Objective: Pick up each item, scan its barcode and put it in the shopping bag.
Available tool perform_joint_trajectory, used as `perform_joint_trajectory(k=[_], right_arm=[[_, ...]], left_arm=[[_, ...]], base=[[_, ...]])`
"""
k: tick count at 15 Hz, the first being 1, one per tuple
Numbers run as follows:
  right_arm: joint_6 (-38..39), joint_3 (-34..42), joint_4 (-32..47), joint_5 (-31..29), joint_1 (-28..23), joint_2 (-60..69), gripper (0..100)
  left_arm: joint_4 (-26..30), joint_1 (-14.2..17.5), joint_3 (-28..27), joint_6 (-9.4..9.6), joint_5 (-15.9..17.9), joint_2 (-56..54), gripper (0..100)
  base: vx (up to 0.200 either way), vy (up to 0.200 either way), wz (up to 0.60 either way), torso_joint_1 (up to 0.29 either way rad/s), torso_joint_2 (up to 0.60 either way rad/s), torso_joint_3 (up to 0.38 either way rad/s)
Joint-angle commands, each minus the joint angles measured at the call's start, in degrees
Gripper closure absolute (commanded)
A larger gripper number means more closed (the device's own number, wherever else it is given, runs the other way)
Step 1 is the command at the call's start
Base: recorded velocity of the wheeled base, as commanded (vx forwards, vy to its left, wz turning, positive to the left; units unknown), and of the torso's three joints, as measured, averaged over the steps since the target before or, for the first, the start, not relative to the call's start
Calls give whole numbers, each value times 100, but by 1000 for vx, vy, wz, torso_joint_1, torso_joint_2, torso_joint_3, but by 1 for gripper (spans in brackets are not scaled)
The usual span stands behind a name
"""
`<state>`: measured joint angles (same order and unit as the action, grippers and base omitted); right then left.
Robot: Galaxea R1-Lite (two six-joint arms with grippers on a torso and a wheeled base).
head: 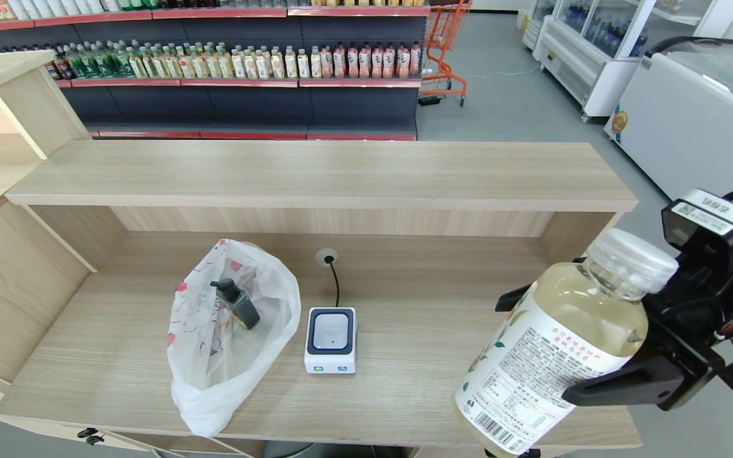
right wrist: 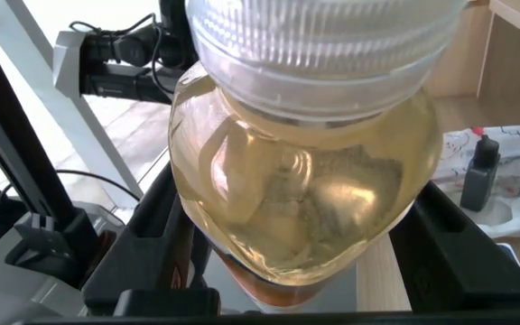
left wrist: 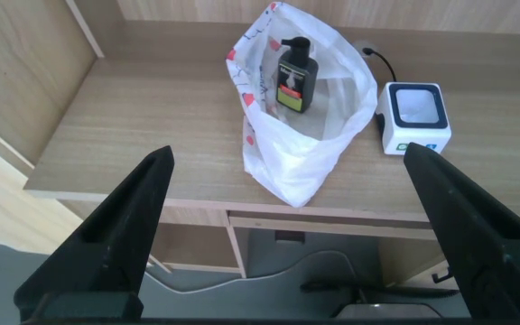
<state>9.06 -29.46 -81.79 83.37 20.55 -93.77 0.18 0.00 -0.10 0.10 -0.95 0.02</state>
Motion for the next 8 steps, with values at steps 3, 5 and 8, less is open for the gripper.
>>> perform_joint_trajectory(k=[3,5,8], right_arm=[[-9,20,5,4,1,-10,100],[-9,28,5,4,1,-1,100],[-18,55,-4,4,1,8,100]], left_arm=[[-1,0,1,-1,-2,-2,0],[-1,0,1,-1,-2,-2,0],[-1,0,1,-1,-2,-2,0]], base=[[0,0,0,0,0,0],[0,0,0,0,0,0],[0,0,0,0,0,0]])
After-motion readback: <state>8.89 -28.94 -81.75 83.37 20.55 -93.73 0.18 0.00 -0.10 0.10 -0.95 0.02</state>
